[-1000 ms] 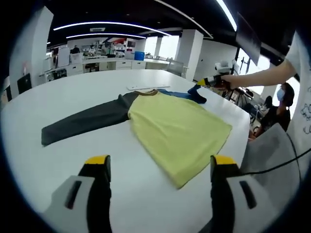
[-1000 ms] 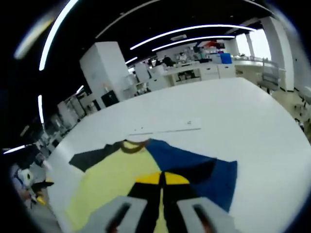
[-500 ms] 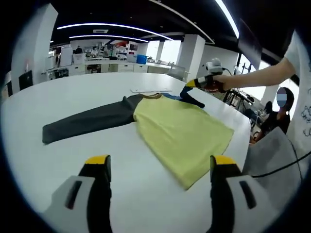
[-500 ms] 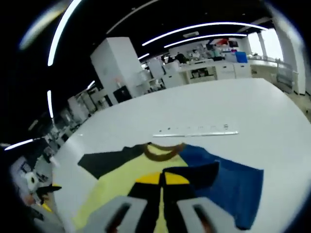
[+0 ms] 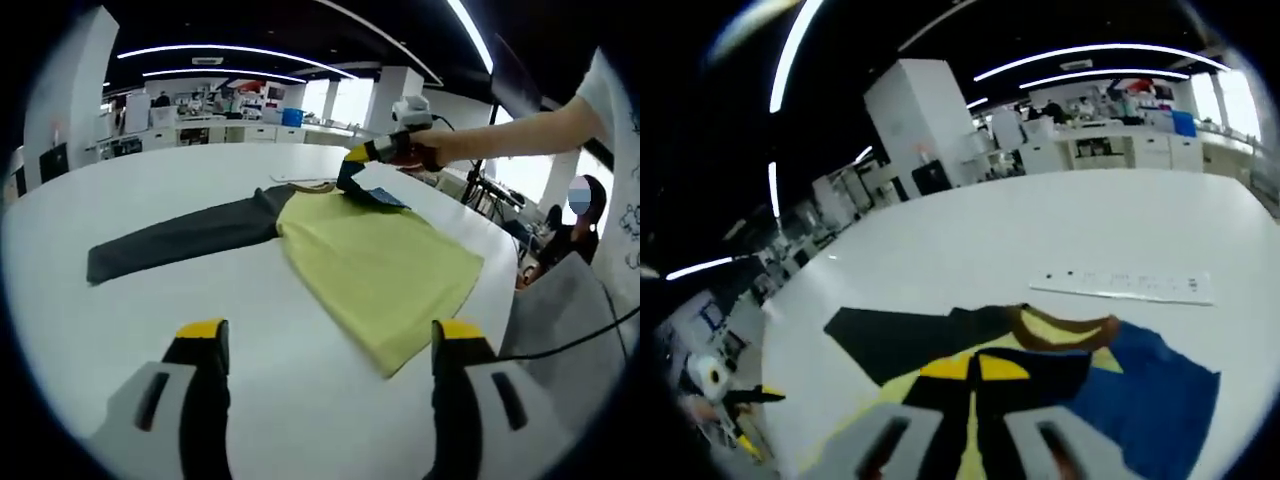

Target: Fold the garment on the visible template until the final outline fits inside the template.

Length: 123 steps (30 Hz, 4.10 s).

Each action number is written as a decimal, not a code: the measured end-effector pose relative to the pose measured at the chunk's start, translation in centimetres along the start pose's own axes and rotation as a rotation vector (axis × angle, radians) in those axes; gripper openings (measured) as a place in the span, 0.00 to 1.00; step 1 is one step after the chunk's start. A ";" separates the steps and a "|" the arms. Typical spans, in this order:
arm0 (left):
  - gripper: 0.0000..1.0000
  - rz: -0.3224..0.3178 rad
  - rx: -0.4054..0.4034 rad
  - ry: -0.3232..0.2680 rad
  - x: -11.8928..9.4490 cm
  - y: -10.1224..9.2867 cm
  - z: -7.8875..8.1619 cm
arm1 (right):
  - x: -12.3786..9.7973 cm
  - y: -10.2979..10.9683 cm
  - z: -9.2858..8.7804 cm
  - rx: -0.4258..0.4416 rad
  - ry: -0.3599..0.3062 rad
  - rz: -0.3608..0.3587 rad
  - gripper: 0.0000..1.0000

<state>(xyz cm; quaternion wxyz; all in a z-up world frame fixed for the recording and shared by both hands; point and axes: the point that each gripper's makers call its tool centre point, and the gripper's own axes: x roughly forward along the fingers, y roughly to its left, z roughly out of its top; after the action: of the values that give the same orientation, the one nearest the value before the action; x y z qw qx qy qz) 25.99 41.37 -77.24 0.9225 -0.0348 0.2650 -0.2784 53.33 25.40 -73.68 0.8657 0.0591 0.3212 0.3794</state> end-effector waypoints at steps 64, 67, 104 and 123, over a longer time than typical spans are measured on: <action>0.80 -0.006 -0.039 0.020 0.9 0.5 -0.9 | 1.8 -1.7 -3.0 -0.161 0.047 0.054 0.43; 0.80 -0.009 -0.040 0.018 1.0 0.4 -0.7 | -0.1 -3.8 -3.4 -0.128 0.040 0.018 0.43; 0.81 -0.046 -0.021 0.045 2.2 -0.2 -0.3 | -9.4 -13.3 -9.5 0.192 0.106 -0.088 0.58; 0.80 -0.046 -0.021 0.054 2.2 -0.2 -0.6 | -9.3 -14.6 -11.1 0.314 0.128 -0.105 0.27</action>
<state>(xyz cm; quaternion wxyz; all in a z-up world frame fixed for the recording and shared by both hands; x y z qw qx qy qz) 27.15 40.07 -78.81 0.9080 -0.0427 0.2919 -0.2974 50.94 7.03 -82.73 0.8421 0.1526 0.4337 0.2819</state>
